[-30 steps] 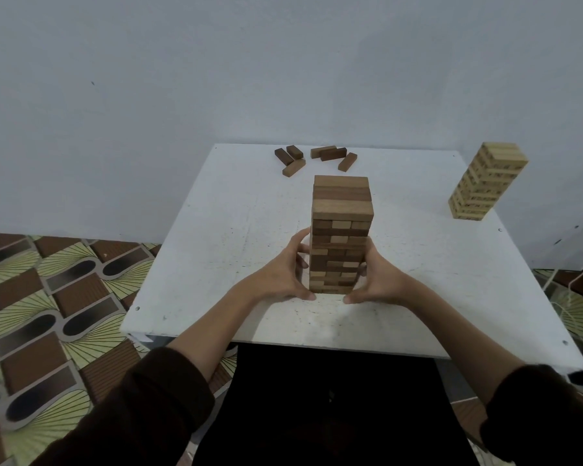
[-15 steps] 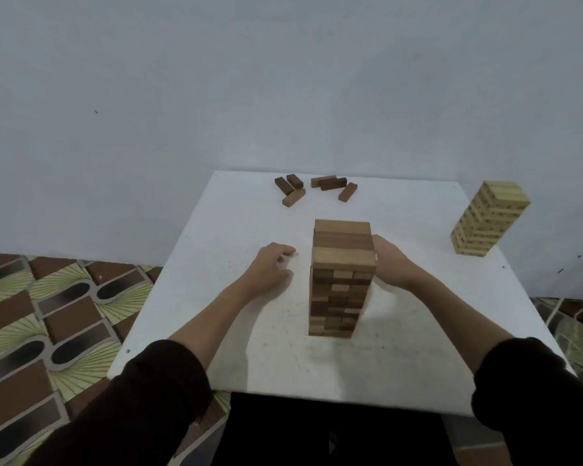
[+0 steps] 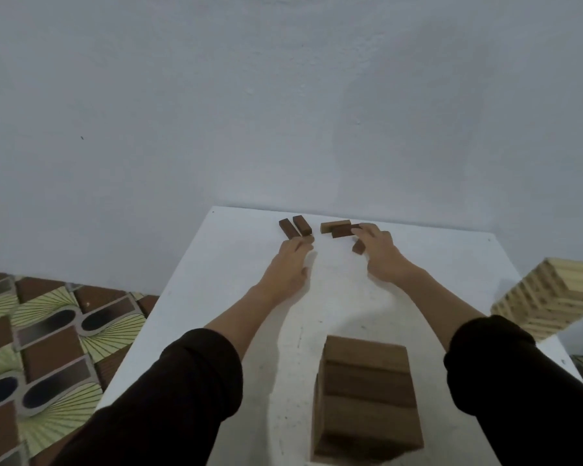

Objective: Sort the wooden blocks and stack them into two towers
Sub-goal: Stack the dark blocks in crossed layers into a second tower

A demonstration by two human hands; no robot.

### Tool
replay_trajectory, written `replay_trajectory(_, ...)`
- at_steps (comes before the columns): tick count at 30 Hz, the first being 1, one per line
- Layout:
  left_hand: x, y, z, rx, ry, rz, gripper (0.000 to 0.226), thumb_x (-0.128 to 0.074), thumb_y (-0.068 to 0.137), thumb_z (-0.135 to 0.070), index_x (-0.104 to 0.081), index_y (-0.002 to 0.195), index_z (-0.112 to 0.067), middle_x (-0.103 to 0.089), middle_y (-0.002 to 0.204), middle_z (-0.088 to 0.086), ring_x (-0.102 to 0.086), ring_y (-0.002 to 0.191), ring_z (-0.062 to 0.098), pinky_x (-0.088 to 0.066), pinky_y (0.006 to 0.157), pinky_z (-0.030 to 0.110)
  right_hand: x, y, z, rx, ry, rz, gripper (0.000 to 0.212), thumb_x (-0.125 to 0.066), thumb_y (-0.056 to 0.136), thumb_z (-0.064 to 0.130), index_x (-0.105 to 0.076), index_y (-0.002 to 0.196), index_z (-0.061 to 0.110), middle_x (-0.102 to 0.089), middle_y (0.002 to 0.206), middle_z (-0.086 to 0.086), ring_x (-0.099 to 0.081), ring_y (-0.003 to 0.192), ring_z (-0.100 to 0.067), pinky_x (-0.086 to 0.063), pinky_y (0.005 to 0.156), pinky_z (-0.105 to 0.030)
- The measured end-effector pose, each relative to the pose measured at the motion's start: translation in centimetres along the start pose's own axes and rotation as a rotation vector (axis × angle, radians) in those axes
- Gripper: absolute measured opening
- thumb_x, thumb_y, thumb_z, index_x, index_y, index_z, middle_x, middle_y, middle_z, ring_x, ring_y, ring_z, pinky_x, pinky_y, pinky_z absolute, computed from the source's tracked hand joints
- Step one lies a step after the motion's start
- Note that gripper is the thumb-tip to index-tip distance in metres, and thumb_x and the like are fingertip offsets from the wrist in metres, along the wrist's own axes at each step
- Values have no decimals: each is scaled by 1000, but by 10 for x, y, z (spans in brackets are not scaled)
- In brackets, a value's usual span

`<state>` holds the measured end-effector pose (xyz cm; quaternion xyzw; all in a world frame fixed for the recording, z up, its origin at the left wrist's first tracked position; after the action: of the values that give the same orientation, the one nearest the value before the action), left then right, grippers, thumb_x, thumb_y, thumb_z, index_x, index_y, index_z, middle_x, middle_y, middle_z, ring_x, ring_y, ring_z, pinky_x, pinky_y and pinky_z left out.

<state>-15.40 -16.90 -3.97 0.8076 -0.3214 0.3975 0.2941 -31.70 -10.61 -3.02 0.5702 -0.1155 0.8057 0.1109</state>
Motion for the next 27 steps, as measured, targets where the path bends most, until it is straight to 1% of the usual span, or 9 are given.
replay_trajectory(5,-14,43,-19,-158,119,25,46,-49,84,10,-47,129,8,-42,138,22,-37,130,36,-27,109,35,-15,38,-8,-8,-87,73,72,-43,90,-3,-9,150,16,3,159,-1,-5,142,-35,-25,111,-47)
replay_trajectory(7,-21,61,-26,-212,206,45,47,-46,87,6,-43,134,6,-38,142,22,-33,134,35,-25,113,36,-25,46,-11,-25,-113,107,69,-40,93,2,-5,151,16,2,159,-1,-8,142,-36,-24,111,-48)
replay_trajectory(10,-30,82,-19,-114,354,113,51,-35,95,-2,-25,145,0,-26,150,16,-25,137,30,-24,112,36,-28,48,-15,-28,-110,22,58,-39,96,7,-16,149,14,-19,152,-5,-27,130,-34,-37,97,-42)
replay_trajectory(14,-32,94,-23,-86,425,103,50,-33,93,1,-31,143,-8,-42,130,15,-38,117,31,-39,88,38,-30,46,-22,45,-74,-54,50,-43,89,7,-38,138,17,-39,132,-1,-39,115,-32,-43,84,-40)
replay_trajectory(18,-37,93,-14,29,292,191,50,-34,95,0,-28,144,-10,-46,119,18,-37,113,33,-39,86,40,-32,33,-24,133,32,-103,51,-41,72,9,-55,121,12,-53,113,-4,-50,98,-33,-30,84,-32)
replay_trajectory(20,-39,87,-11,47,187,207,39,-39,90,1,-42,126,-15,-48,103,11,-42,104,30,-43,84,42,-30,22,-24,175,84,-139,52,-42,66,9,-61,114,7,-59,102,-5,-53,89,-32,-20,79,-24)
replay_trajectory(22,-36,77,-13,80,136,184,22,-46,87,-5,-42,103,-20,-46,93,3,-46,91,24,-46,69,41,-27,8,-26,191,113,-173,51,-44,64,7,-64,110,6,-60,95,-2,-53,84,-34,-21,76,-21)
replay_trajectory(24,-31,67,-17,107,124,157,14,-51,87,-13,-44,99,-19,-51,96,1,-51,87,22,-37,59,30,-27,-1,-28,204,117,-196,48,-45,62,3,-65,105,6,-60,90,0,-54,79,-35,-22,74,-20)
replay_trajectory(27,-27,53,-18,142,47,82,10,-54,84,-15,-45,88,-19,-58,94,1,-51,87,17,-27,55,23,-29,-16,-27,213,107,-181,48,-43,60,0,-66,102,7,-59,87,-1,-54,78,-34,-20,73,-20)
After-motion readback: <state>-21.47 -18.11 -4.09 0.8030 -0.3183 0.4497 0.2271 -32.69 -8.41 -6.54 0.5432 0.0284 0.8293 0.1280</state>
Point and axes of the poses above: each hand's wrist, its own y-axis towards the middle knuckle, its own x-axis out of the back of the hand, z = x × y, the point moved 7 cm from there along y, towards the middle knuckle
